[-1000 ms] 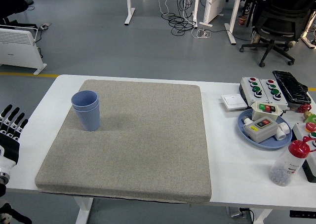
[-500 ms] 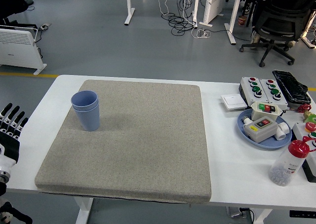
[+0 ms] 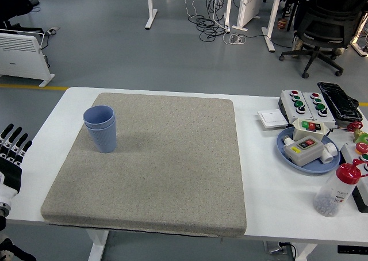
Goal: Push cup pick cup insert cup
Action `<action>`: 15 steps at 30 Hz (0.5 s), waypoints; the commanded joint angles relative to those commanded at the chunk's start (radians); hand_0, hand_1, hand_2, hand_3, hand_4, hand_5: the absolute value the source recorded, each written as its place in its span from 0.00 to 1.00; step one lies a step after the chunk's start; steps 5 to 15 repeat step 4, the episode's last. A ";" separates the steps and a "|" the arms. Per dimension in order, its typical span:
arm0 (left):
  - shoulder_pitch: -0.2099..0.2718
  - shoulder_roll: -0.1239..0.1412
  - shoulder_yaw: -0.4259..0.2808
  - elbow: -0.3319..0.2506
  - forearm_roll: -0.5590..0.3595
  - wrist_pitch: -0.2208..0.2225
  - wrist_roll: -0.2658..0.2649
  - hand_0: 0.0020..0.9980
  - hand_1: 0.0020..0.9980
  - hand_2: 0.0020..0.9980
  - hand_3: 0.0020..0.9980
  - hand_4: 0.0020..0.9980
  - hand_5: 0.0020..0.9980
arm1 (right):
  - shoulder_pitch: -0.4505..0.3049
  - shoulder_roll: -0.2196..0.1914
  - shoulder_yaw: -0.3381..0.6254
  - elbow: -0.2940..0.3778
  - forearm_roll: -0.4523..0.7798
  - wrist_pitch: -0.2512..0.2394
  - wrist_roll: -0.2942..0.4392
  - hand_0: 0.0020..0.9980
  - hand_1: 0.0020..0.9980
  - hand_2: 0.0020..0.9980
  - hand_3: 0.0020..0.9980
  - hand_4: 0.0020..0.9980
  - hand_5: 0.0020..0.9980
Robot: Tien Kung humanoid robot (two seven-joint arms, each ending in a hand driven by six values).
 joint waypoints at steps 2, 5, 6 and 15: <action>0.002 0.001 -0.001 -0.001 0.000 0.000 0.000 0.82 0.83 0.83 0.77 0.60 1.00 | 0.002 -0.001 0.003 0.000 -0.009 -0.003 0.001 0.71 0.67 0.77 0.70 0.25 0.51; 0.009 0.005 -0.003 0.000 -0.001 0.001 0.000 0.82 0.83 0.83 0.77 0.60 1.00 | 0.005 -0.003 0.014 0.000 -0.032 -0.009 -0.001 0.71 0.67 0.77 0.70 0.25 0.51; 0.009 0.005 -0.003 0.000 -0.001 0.001 0.000 0.82 0.83 0.83 0.77 0.60 1.00 | 0.005 -0.003 0.014 0.000 -0.032 -0.009 -0.001 0.71 0.67 0.77 0.70 0.25 0.51; 0.009 0.005 -0.003 0.000 -0.001 0.001 0.000 0.82 0.83 0.83 0.77 0.60 1.00 | 0.005 -0.003 0.014 0.000 -0.032 -0.009 -0.001 0.71 0.67 0.77 0.70 0.25 0.51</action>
